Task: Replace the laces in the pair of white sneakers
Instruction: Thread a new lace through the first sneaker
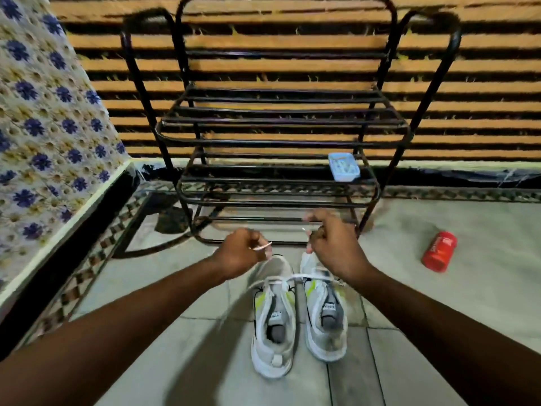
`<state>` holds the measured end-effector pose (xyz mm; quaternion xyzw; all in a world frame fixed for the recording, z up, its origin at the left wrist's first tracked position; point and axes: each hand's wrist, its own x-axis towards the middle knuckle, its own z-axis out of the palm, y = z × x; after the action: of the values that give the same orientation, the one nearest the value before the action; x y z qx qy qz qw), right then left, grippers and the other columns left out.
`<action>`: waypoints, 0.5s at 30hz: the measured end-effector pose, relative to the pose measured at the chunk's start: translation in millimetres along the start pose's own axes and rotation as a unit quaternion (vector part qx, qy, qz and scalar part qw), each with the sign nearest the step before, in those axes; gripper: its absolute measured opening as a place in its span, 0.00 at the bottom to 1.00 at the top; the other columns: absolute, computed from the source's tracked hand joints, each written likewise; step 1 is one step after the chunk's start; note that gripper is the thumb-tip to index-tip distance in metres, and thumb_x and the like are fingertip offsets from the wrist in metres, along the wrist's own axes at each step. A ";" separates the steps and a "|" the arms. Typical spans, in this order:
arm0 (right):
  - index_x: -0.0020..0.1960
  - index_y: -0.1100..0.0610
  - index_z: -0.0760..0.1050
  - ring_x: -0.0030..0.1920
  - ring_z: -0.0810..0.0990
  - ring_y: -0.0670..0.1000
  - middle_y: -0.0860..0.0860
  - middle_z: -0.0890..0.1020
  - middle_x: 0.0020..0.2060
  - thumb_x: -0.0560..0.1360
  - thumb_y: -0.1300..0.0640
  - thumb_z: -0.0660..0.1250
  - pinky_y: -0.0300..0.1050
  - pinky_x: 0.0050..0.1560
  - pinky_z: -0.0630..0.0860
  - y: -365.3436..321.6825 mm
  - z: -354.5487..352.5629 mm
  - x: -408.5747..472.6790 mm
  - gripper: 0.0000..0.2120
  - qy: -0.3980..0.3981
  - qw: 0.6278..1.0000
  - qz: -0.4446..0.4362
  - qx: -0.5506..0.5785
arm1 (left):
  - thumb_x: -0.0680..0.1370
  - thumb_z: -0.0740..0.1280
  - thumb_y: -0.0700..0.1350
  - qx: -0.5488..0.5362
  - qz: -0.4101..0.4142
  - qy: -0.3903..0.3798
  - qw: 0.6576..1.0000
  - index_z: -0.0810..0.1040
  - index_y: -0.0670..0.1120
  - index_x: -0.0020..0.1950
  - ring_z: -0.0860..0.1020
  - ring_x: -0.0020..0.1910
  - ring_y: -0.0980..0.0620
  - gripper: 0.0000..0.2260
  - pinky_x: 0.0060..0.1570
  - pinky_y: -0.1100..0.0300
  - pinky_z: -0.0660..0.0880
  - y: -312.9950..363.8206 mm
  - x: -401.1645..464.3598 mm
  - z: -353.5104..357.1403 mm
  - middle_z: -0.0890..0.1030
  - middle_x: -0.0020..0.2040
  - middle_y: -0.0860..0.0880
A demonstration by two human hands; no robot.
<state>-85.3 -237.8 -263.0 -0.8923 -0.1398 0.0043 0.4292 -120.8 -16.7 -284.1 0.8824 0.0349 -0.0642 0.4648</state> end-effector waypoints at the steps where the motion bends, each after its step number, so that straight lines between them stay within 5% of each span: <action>1: 0.50 0.50 0.77 0.26 0.78 0.42 0.51 0.83 0.30 0.75 0.68 0.61 0.38 0.32 0.74 7.2 8.9 -6.6 0.15 -0.008 1.000 -0.004 0.006 | 0.73 0.76 0.42 0.030 0.000 -0.009 1.000 0.83 0.48 0.37 0.81 0.39 0.57 0.06 0.47 0.57 0.76 -12.5 1.7 8.0 0.86 0.38 0.50; 7: 0.42 0.49 0.80 0.38 0.82 0.46 0.46 0.83 0.35 0.69 0.52 0.64 0.43 0.46 0.79 60.1 76.3 -33.4 0.06 -0.062 0.997 0.018 -0.029 | 0.71 0.72 0.43 0.183 -0.019 -0.018 0.983 0.85 0.43 0.46 0.83 0.50 0.40 0.06 0.49 0.51 0.78 -66.4 6.2 47.8 0.85 0.47 0.41; 11: 0.50 0.55 0.82 0.45 0.83 0.56 0.52 0.84 0.41 0.65 0.46 0.78 0.45 0.49 0.79 68.4 111.8 -50.5 0.18 -0.038 0.993 0.032 -0.103 | 0.75 0.67 0.43 0.247 -0.019 -0.040 0.968 0.82 0.49 0.52 0.78 0.57 0.44 0.07 0.53 0.48 0.77 -83.5 5.1 64.2 0.80 0.53 0.46; 15: 0.52 0.60 0.80 0.49 0.82 0.62 0.58 0.83 0.46 0.68 0.48 0.67 0.53 0.51 0.80 57.5 128.5 -60.3 0.19 -0.023 0.987 0.024 -0.159 | 0.75 0.65 0.40 0.279 -0.018 -0.006 0.960 0.78 0.52 0.51 0.73 0.59 0.46 0.08 0.51 0.45 0.78 -85.1 6.3 72.4 0.78 0.52 0.48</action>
<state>-145.6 -188.9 -395.0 -0.9519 -0.1265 0.0128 0.2788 -130.7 -28.3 -395.0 0.9758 0.0290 -0.0851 0.1992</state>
